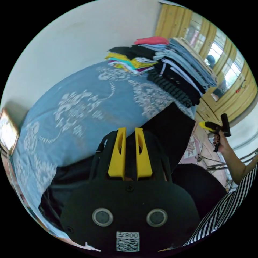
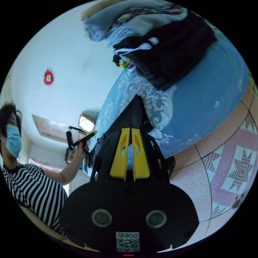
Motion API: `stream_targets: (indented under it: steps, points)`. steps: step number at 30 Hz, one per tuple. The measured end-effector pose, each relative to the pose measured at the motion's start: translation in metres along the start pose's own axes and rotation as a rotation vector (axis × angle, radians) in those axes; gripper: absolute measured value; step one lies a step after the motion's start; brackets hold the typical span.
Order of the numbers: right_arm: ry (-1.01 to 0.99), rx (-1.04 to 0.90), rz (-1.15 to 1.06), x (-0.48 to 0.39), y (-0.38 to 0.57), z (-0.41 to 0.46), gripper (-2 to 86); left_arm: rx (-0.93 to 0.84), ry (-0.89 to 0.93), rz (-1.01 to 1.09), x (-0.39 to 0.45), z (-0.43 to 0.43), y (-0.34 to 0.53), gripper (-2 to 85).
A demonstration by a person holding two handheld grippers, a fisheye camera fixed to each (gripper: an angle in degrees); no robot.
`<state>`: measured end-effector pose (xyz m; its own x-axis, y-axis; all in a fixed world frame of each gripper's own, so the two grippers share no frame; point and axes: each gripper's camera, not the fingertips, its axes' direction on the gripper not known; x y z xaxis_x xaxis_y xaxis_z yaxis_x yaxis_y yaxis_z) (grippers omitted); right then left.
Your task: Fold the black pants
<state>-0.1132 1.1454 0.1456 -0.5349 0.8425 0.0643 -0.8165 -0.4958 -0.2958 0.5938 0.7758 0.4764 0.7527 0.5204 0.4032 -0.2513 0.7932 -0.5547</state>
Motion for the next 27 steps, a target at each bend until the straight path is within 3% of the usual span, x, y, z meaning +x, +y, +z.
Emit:
stream_targets:
  steps: [3, 7, 11, 14, 19, 24, 27]
  points:
    - [-0.035, -0.151, -0.177, -0.068, -0.025, 0.040, 0.9, -0.103, -0.006, -0.120, -0.063, -0.022, 0.037, 5.8]
    - [-0.040, -0.389, -0.419, -0.169, -0.051, 0.121, 0.5, -0.148, -0.039, -0.118, -0.095, -0.040, 0.051, 4.3]
    - [0.091, -0.556, -0.509, -0.230, -0.061, 0.187, 0.2, -0.187, -0.116, -0.088, -0.113, -0.053, 0.058, 1.2]
    - [0.170, -0.614, -0.506, -0.255, -0.063, 0.207, 0.1, -0.142, -0.139, -0.139, -0.136, -0.083, 0.067, 0.5]
    - [0.115, -0.569, -0.423, -0.296, -0.071, 0.196, 0.0, -0.073, -0.080, -0.241, -0.173, -0.135, 0.098, 0.1]
    - [0.071, -0.544, -0.526, -0.375, -0.073, 0.200, 0.0, 0.060, -0.101, -0.303, -0.195, -0.220, 0.147, 0.1]
    - [0.178, -0.627, -0.562, -0.409, -0.076, 0.231, 0.0, 0.025, -0.141, -0.370, -0.222, -0.247, 0.172, 0.1]
